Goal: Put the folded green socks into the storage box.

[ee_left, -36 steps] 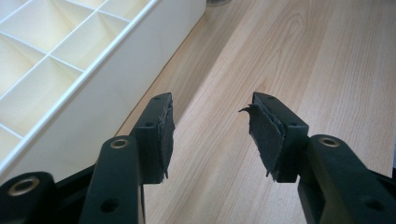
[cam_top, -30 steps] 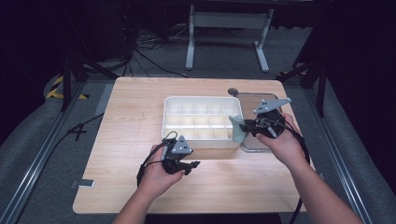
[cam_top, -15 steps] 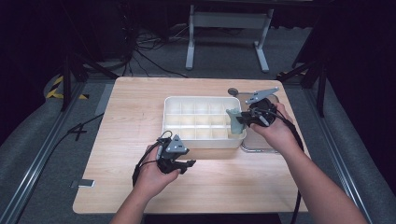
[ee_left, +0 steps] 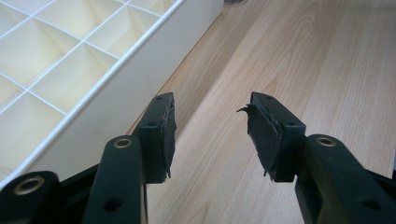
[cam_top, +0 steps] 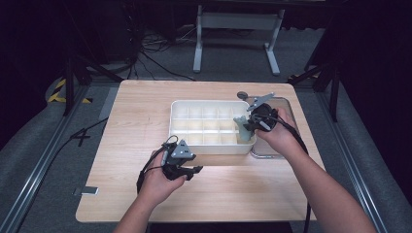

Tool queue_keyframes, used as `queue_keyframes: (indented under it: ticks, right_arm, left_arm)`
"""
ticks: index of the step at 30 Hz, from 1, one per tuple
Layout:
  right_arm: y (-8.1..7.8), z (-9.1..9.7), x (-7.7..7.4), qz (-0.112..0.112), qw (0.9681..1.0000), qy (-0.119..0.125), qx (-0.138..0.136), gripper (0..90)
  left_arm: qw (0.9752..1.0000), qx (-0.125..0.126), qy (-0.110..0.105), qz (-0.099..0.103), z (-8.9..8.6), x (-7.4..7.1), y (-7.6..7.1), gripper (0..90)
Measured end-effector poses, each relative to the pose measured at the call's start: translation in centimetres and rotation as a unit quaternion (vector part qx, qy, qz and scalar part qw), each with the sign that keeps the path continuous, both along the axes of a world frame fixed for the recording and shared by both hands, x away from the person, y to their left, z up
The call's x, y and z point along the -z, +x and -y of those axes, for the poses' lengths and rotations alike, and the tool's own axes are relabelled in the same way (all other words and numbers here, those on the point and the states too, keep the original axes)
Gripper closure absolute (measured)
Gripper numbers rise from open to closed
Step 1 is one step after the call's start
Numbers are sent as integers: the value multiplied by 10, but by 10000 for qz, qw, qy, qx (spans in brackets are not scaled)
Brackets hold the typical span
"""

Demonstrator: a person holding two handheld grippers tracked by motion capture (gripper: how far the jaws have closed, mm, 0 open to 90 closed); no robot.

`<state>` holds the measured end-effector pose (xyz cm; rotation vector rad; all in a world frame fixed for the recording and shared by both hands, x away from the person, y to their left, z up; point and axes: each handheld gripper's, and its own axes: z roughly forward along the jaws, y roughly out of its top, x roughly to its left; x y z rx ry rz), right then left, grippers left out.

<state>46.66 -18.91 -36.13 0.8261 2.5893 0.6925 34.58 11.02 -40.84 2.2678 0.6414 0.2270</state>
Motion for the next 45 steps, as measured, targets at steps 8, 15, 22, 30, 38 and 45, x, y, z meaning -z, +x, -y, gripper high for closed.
queue_keyframes:
  ticks: [8,15,22,30,38,45]
  right_arm:
    - [1,-8,17,-265,9990,-368,-25,761]
    - [2,-15,27,-625,9959,-655,25,766]
    - [10,-20,41,-1158,9888,-941,33,773]
    - [16,-29,53,-1416,9821,-1239,33,773]
    - [29,-32,58,-1748,9751,-1354,146,770]
    - [30,-34,58,-1774,9745,-1358,190,756]
  left_arm:
    - [10000,17,39,-15,3,1,0,525]
    - [10000,28,45,8,3,2,0,524]
    - [10000,40,87,-16,3,3,-1,525]
    - [9999,29,140,-35,2,4,-2,526]
    - [9999,-8,138,-50,-1,6,-3,525]
    - [9999,1,156,-62,-1,6,-4,525]
